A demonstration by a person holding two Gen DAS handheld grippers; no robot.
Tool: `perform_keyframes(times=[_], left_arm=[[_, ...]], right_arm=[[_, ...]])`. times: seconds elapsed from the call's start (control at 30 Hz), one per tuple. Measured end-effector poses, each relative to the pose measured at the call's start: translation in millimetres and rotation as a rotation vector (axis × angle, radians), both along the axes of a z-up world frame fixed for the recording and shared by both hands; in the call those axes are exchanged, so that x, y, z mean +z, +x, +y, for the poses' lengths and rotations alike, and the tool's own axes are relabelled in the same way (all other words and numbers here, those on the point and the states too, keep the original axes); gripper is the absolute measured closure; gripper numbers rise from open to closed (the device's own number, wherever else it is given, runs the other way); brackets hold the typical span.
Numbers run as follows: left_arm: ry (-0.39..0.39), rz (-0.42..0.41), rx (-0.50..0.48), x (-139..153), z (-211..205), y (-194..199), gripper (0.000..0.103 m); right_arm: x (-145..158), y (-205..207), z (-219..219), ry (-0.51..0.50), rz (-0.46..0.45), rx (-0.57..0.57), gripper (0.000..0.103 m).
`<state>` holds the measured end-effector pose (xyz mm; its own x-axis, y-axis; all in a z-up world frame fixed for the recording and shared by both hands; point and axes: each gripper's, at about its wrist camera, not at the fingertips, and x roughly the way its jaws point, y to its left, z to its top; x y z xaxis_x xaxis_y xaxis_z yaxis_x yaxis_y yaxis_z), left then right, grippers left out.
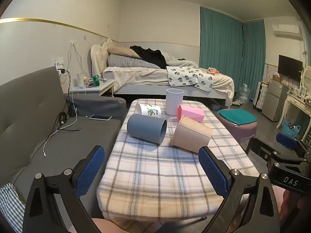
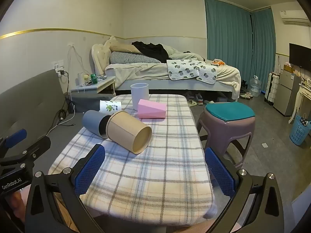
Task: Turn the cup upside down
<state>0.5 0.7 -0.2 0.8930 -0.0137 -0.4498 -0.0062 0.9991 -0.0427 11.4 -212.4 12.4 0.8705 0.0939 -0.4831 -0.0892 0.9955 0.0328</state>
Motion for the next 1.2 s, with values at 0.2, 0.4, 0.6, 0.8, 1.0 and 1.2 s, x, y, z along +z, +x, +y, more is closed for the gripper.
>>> perform_keyframes(times=[0.2, 0.4, 0.6, 0.8, 1.0, 1.2], left_arm=[[-0.001, -0.006, -0.002, 0.2, 0.9, -1.8, 0.003], [0.0, -0.005, -0.002, 1.1, -1.6, 1.3, 0.003], [0.002, -0.003, 0.0, 0.9, -1.6, 1.4, 0.003], [0.003, -0.002, -0.001, 0.8, -2.2, 1.0, 0.003], [0.003, -0.002, 0.001, 0.5, -2.3, 0.6, 0.003], [0.004, -0.002, 0.001, 0.6, -2.5, 0.7, 0.003]], right_arm=[[-0.3, 0.3, 0.2, -0.001, 0.005, 0.001, 0.0], [-0.6, 0.0, 0.5, -0.001, 0.003, 0.001, 0.0], [-1.5, 0.3, 1.1, -0.001, 0.005, 0.002, 0.0], [-1.3, -0.2, 1.5, -0.004, 0.005, 0.0, 0.0], [-1.1, -0.2, 1.4, -0.003, 0.005, 0.0, 0.0], [-1.1, -0.1, 1.7, -0.004, 0.002, 0.0, 0.0]])
